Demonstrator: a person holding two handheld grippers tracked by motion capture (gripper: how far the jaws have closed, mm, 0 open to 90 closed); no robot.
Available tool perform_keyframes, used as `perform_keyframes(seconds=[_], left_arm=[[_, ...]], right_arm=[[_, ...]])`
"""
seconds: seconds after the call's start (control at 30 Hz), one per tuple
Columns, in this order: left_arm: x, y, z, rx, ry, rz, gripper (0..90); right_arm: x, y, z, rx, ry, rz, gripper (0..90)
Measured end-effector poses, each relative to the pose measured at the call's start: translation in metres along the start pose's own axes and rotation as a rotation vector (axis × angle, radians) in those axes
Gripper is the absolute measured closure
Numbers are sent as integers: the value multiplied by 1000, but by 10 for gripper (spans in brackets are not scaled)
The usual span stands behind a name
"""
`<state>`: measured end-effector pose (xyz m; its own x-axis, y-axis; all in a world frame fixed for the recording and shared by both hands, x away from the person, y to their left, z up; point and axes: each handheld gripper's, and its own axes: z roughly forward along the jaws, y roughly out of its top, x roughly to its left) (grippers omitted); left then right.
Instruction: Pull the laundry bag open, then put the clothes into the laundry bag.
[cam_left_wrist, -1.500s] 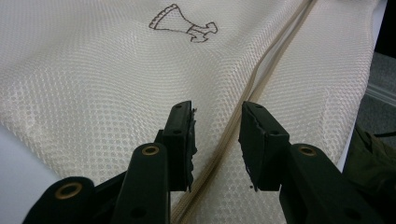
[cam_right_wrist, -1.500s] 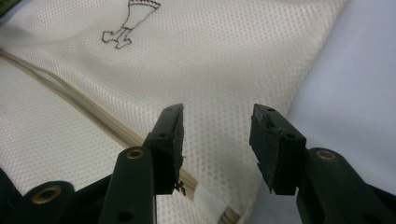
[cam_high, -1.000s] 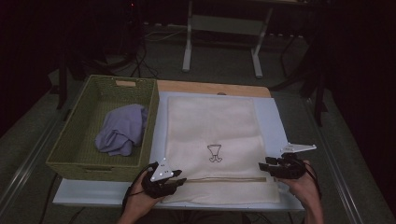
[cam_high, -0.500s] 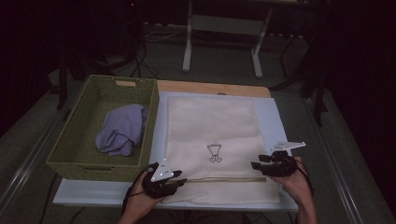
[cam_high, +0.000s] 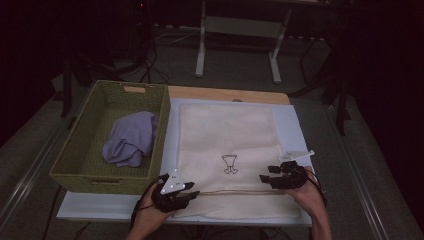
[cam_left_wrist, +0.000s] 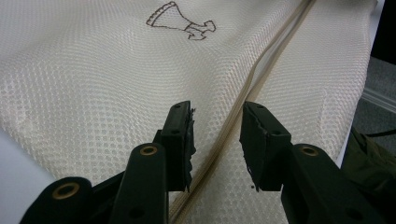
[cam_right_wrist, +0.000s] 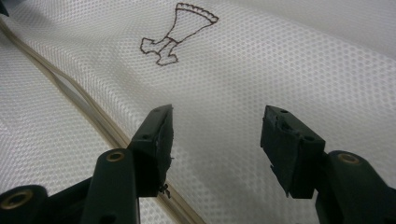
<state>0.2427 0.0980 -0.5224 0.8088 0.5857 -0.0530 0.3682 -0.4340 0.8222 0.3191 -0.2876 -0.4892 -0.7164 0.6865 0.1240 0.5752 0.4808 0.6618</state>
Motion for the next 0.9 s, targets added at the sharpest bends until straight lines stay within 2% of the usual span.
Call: perform_keyframes(seconds=[0.6,0.9], left_arm=[[0,0,0,-2,1,-2,634],[1,0,-1,-10,3,-8,628]], right_arm=[[14,11,13,19,21,-62,410],[22,19,23,40,35,-124,371]])
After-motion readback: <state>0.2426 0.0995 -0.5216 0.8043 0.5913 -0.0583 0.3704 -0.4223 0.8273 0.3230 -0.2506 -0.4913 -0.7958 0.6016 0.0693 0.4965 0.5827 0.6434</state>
